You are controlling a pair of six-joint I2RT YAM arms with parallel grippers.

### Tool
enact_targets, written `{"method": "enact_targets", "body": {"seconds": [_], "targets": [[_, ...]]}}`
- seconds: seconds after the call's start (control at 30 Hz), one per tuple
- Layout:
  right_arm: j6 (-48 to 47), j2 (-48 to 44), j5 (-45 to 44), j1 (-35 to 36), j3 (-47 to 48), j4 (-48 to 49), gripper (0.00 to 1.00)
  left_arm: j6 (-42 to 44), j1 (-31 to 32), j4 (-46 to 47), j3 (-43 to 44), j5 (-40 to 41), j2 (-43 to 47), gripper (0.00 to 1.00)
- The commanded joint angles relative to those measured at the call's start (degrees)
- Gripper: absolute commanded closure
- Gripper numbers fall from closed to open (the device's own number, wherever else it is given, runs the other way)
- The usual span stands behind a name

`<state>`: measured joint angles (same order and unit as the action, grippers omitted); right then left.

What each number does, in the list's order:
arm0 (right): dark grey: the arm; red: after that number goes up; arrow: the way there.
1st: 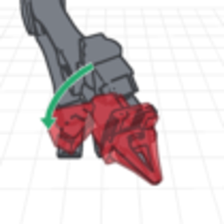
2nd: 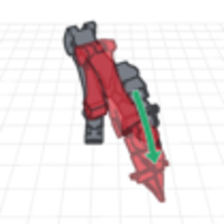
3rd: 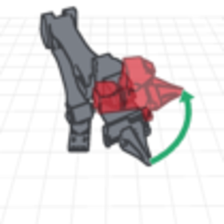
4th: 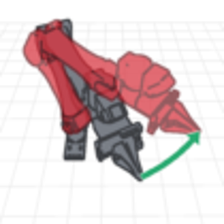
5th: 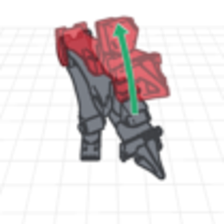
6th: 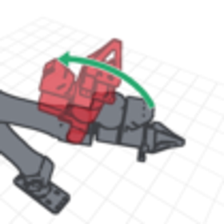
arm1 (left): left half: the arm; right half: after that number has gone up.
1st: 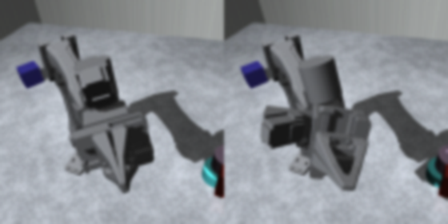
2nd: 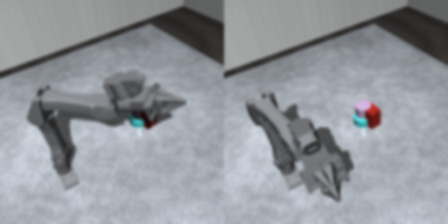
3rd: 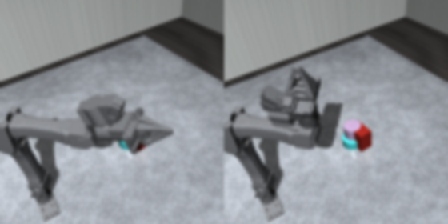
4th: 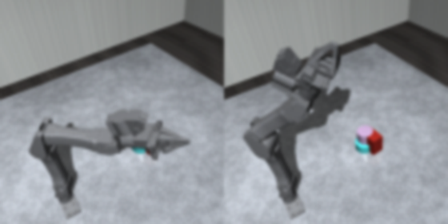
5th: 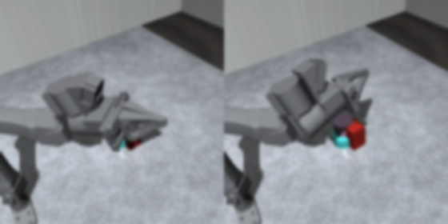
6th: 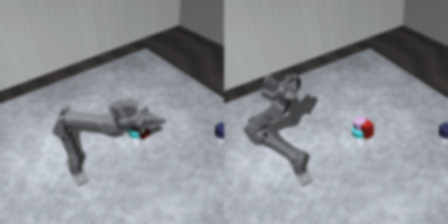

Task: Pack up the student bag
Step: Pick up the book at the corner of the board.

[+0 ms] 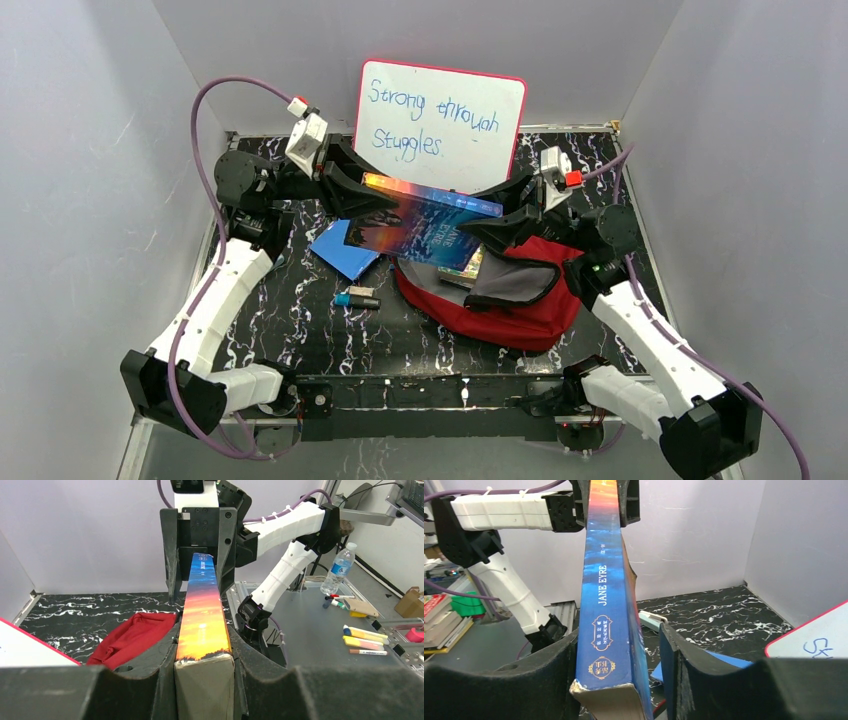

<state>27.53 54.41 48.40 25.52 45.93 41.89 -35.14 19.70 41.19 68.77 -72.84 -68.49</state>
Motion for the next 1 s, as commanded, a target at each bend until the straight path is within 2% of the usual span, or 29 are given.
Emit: {"method": "enact_targets", "body": {"seconds": [0.0,0.17,0.2,0.33,0.37,0.4,0.47,0.5,0.57,0.7,0.97], "targets": [[3.7,0.7,1.8,0.0,-0.4,7.5,0.44,0.0,1.2,7.6,2.5,7.2,1.4,1.0],[5.7,1.8,3.5,0.1,-0.4,9.7,0.56,0.1,1.7,8.4,2.2,9.2,0.9,1.0],[5.8,1.8,3.6,0.1,-0.3,9.8,0.62,0.1,1.7,8.4,2.0,9.7,0.9,1.0],[6.0,1.4,1.6,0.1,0.0,8.1,0.95,0.1,1.8,8.6,1.3,11.1,0.9,1.0],[5.9,1.0,0.7,0.1,0.0,7.9,1.0,0.0,1.8,8.6,1.0,11.1,0.9,0.94],[5.8,0.6,-0.3,0.1,0.0,7.6,1.0,-0.1,1.9,8.6,0.9,11.1,1.0,0.84],[5.2,-0.9,-2.1,0.1,0.0,7.3,1.0,-0.3,1.8,8.6,0.3,11.2,1.3,0.56],[4.9,-1.5,-3.0,0.1,0.0,7.2,1.0,-0.6,1.8,8.6,-0.1,11.4,1.4,0.46],[4.3,-2.9,-4.1,0.1,0.1,7.2,1.0,-1.1,1.8,8.6,-1.1,11.4,1.7,0.34],[2.6,-5.2,-5.1,0.1,1.1,5.0,1.0,-2.5,1.8,8.3,-2.9,9.9,1.5,0.26],[0.1,-8.2,-8.3,0.1,2.3,3.3,1.0,-4.0,1.8,6.8,-5.9,8.0,2.4,0.21]]}}
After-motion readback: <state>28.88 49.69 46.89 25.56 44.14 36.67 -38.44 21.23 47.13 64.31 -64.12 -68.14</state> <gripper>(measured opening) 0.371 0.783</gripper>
